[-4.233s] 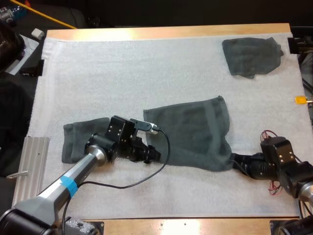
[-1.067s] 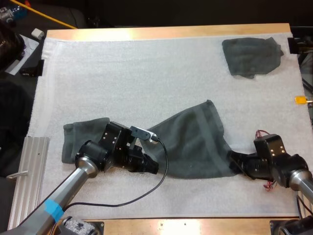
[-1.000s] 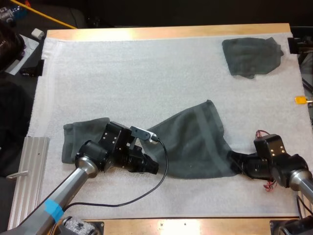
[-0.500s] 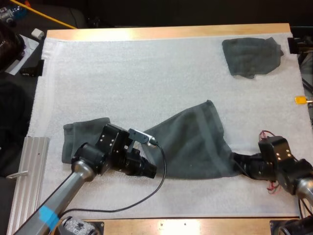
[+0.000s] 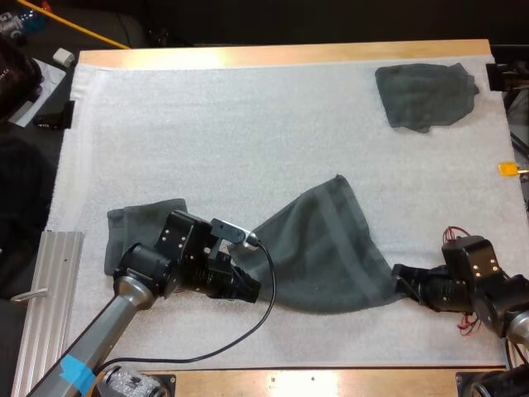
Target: Pick towel from pile, fold and stack
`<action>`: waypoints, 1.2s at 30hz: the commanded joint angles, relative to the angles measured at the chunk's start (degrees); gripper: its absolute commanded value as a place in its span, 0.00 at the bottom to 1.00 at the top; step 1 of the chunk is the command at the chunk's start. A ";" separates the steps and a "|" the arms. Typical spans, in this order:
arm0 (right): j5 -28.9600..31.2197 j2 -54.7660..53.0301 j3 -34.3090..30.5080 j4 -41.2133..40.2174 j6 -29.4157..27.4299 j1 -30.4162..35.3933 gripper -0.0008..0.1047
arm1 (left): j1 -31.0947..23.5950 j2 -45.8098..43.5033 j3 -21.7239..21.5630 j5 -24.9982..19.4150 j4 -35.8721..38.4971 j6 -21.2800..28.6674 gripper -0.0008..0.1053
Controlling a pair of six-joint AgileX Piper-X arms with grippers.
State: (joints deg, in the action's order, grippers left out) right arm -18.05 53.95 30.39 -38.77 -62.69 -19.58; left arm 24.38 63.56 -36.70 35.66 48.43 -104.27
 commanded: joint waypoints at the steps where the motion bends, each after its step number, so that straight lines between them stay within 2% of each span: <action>1: 0.85 0.41 -0.14 -0.33 0.58 -0.06 0.53 | 0.35 -0.29 -0.32 0.67 -0.35 -0.23 0.01; 3: 1.12 0.85 -0.34 0.07 1.20 -0.02 0.53 | 0.80 -0.41 -0.28 0.63 -0.46 -0.39 0.01; 8: 1.05 3.96 -0.61 3.49 3.50 -0.02 0.44 | 0.96 -0.33 -0.28 0.53 -1.04 -0.87 0.01; 11: 0.32 7.16 -0.51 5.77 3.98 -0.08 0.42 | 1.14 -0.18 -0.28 0.48 -1.08 -1.05 0.01; 19: -2.58 11.86 -0.01 5.05 2.57 0.03 0.42 | 1.10 -0.06 -0.18 -0.09 0.21 -0.46 0.01; 25: -2.01 13.82 0.06 5.45 2.47 -0.02 0.42 | 1.08 0.10 -0.20 -0.12 0.15 -0.47 0.01; 33: -2.23 13.61 0.14 6.47 2.73 0.11 0.25 | 1.09 0.19 -0.28 0.83 0.38 -0.31 0.01; 36: -2.59 13.50 0.11 6.77 2.78 0.08 0.15 | 1.05 0.45 -0.31 1.01 0.39 -0.29 0.01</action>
State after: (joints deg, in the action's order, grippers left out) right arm -19.82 67.28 30.39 -32.29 -59.50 -19.58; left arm 25.32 63.56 -36.70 35.66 48.38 -104.60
